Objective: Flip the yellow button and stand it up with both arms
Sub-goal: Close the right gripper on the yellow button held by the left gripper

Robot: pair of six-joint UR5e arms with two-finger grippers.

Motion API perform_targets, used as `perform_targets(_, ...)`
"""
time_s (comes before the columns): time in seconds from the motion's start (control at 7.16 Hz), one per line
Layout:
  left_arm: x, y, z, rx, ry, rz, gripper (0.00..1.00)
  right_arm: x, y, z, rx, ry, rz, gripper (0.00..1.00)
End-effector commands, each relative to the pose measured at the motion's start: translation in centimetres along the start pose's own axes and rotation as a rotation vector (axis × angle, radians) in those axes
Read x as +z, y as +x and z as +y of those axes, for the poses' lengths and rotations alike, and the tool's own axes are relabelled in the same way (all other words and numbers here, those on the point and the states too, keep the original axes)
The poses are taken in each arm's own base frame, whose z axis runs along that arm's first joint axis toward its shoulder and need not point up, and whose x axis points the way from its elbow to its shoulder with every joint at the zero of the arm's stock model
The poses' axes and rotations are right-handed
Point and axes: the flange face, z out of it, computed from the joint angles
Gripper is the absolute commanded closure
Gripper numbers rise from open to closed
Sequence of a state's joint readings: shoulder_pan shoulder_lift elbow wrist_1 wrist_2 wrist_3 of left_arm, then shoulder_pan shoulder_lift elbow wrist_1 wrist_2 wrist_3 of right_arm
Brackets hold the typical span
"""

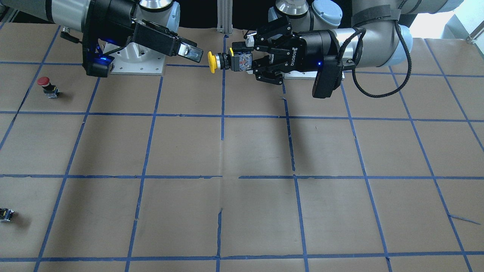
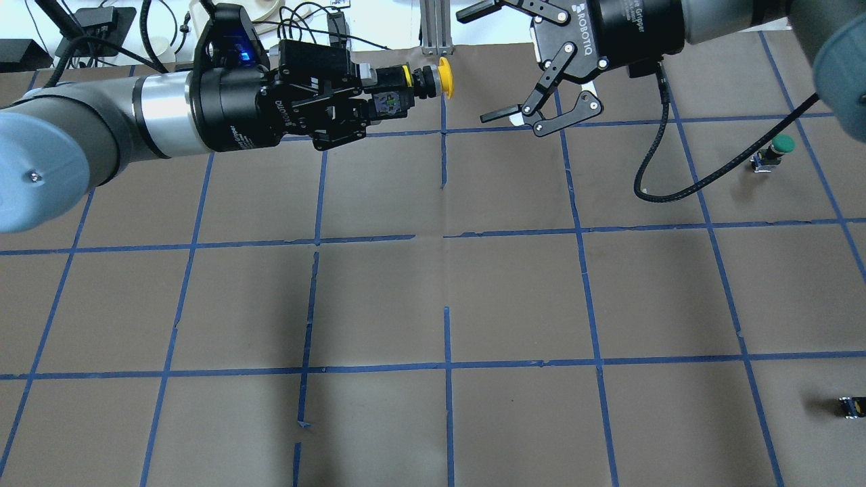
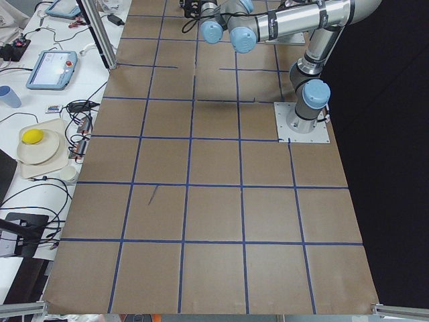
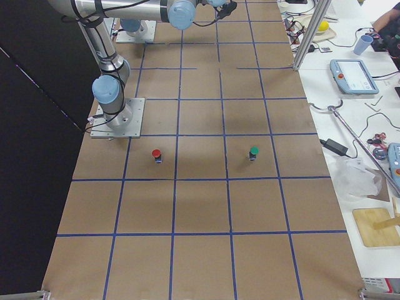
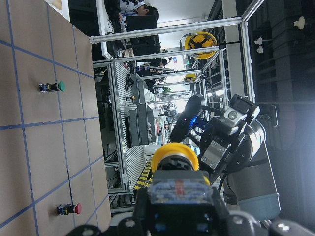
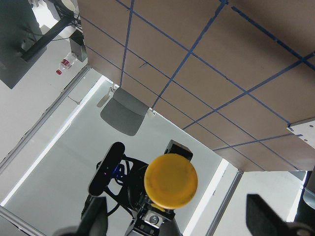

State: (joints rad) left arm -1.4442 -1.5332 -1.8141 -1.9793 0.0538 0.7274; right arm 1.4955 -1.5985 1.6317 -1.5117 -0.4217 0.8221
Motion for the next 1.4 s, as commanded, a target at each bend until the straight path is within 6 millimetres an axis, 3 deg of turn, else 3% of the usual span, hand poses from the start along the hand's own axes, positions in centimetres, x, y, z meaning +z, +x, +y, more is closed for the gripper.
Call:
perform_targets(0.0, -0.04, 0.16, -0.13, 0.006, 0.001, 0.0, 0.92, 2.22, -0.46, -0.86, 0.016, -0.022, 0.018, 0.01)
perform_targets(0.28, -0.06, 0.38, -0.23, 0.012, 0.001, 0.0, 0.92, 2.25, -0.88, -1.33, 0.064, -0.004, 0.009, 0.05)
perform_targets(0.7, -0.06, 0.59, -0.19, 0.016, 0.002, 0.001, 0.92, 2.23, -0.89, -1.22, 0.071, -0.008, 0.006, 0.25)
perform_targets(1.26, -0.07, 0.94, -0.06, 0.022, 0.002, -0.001, 0.92, 2.11, -0.95, -0.64, 0.088, -0.027, -0.007, 0.3)
